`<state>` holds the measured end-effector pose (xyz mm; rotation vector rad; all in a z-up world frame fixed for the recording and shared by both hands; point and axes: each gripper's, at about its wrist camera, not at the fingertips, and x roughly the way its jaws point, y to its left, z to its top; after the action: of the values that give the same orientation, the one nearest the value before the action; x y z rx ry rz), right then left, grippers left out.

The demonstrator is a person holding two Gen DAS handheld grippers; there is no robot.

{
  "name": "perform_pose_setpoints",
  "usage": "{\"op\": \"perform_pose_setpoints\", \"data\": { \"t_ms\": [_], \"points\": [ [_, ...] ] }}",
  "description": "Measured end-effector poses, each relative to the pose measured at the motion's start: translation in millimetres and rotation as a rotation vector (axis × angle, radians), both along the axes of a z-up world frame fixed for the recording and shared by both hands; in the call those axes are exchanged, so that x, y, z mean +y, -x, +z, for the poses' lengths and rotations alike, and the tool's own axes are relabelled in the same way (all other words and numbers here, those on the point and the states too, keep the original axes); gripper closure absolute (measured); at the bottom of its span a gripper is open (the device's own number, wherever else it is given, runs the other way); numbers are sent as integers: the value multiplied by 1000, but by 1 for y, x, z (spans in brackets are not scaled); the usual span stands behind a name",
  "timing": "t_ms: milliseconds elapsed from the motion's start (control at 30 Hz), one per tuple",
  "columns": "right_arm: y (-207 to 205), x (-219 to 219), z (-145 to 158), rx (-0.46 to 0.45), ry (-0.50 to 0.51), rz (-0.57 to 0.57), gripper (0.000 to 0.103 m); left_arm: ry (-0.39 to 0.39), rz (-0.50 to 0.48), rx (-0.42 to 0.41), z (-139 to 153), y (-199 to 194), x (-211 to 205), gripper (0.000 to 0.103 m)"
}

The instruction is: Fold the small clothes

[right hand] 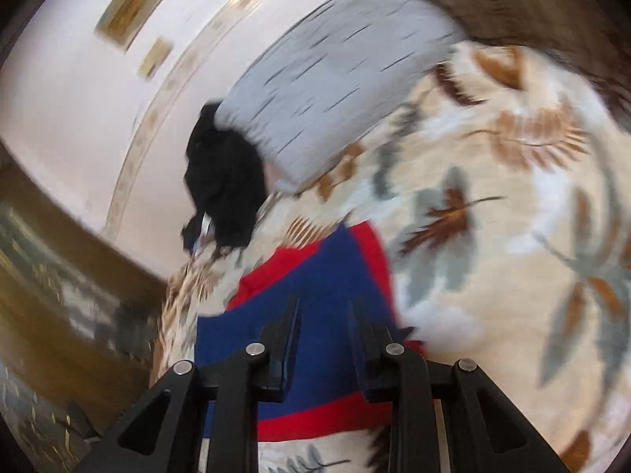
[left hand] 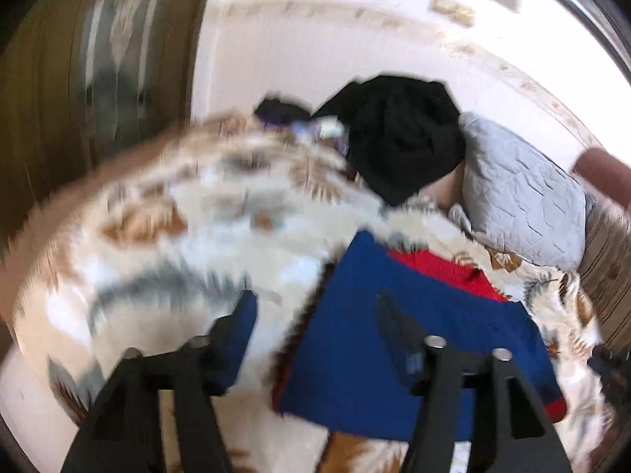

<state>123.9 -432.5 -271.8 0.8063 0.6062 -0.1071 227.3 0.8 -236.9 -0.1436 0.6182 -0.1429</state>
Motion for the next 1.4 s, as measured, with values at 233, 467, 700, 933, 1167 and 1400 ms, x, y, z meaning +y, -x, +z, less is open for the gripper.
{"op": "perform_pose_setpoints", "data": {
  "t_ms": [233,467,700,933,1167,1400],
  "points": [
    [-80,19,-29,179,30,103,75,-163,-160,154,-40,-37,-49,19],
    [-113,13,-77,328,9,82,76,-224,-117,337,-95,-70,-60,19],
    [-99,24,-50,255,84,107,75,-251,-97,260,-83,-59,-61,19],
    [-76,70,-35,222,154,240,75,-236,-77,155,-55,-42,-55,19],
    [-62,106,-49,288,240,315,75,-238,-86,75,-38,-22,-57,19],
    [-44,108,-50,282,219,289,74,-223,-104,68,-33,-5,-58,19]
  ]
}}
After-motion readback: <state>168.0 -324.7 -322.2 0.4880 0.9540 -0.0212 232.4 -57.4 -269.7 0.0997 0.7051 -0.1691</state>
